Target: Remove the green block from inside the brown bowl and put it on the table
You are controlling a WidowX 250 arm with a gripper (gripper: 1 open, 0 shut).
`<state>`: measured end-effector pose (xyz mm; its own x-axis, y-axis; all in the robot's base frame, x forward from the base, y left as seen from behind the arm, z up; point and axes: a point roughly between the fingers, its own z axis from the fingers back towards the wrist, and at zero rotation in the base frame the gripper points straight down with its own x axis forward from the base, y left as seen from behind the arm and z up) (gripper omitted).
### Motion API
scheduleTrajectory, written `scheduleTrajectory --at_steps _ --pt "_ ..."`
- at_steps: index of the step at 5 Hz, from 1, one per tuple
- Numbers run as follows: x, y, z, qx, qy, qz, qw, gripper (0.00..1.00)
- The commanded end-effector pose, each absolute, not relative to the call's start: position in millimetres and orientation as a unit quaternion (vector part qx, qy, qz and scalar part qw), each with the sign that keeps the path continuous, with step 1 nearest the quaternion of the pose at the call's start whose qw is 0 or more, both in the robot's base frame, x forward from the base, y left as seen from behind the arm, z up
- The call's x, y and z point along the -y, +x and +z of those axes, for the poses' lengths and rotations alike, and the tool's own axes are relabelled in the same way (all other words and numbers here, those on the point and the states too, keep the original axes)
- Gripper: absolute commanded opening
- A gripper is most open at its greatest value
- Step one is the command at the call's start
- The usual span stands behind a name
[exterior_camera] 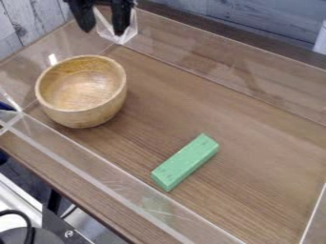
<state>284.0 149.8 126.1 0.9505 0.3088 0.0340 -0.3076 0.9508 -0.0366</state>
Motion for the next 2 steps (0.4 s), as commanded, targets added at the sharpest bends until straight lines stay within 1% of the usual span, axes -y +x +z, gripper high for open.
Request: scheduleTrajectory --at_steps 1,2 --pt "-142.5 301.6 136.8 0.049 -0.012 0.151 0.987 1.0" --pt "-137.9 314.3 133.0 0.051 -0.018 0.14 0.989 1.0"
